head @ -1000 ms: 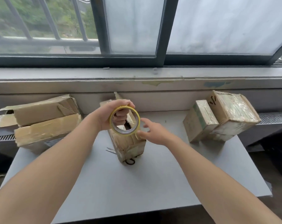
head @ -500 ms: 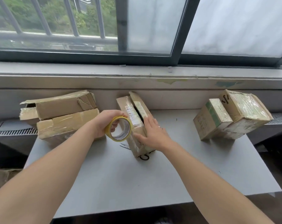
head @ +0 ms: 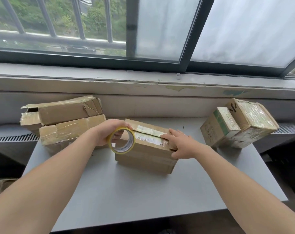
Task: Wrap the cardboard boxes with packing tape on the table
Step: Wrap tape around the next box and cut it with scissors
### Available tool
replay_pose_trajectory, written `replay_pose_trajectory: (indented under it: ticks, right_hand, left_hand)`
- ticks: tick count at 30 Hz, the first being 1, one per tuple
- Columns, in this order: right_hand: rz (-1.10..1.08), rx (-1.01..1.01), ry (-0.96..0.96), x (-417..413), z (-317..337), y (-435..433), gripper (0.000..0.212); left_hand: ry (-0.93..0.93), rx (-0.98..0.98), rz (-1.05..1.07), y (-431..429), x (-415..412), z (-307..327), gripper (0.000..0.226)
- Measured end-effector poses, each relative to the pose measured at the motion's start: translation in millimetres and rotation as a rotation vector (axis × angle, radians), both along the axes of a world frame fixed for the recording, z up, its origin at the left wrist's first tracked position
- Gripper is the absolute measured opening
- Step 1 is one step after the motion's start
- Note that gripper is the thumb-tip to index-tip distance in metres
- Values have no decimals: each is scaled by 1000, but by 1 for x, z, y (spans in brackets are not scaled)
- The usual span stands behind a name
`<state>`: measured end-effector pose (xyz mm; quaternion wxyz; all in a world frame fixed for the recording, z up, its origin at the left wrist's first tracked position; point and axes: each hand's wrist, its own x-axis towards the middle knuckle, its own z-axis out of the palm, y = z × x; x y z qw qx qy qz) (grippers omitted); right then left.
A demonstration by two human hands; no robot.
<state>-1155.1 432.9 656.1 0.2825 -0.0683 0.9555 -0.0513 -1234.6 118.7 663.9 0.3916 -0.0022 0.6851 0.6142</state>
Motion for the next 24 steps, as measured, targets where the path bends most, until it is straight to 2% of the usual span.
replay_pose_trajectory:
  ticks: [3,4,11,16,19,24]
  right_hand:
    - [-11,-11,34,5,-3,-13,77]
    - [-9,7,51,6,-6,-19,79]
    - [27,87,176,3,-34,-56,123]
    - [20,75,258,0,-40,-83,130]
    - [3,50,239,0,-37,-89,129]
    - [-60,56,276,-3,-33,-76,109]
  left_hand:
    - [-17,-11,-50,-5,5,2,27]
    - [-23,-16,-49,-7,8,3,26]
    - [-11,-47,48,-43,23,-4,25]
    - [-9,-121,109,-62,47,-5,22]
    - [-15,-150,175,-73,65,-6,21]
    - [12,-185,225,-84,103,4,23]
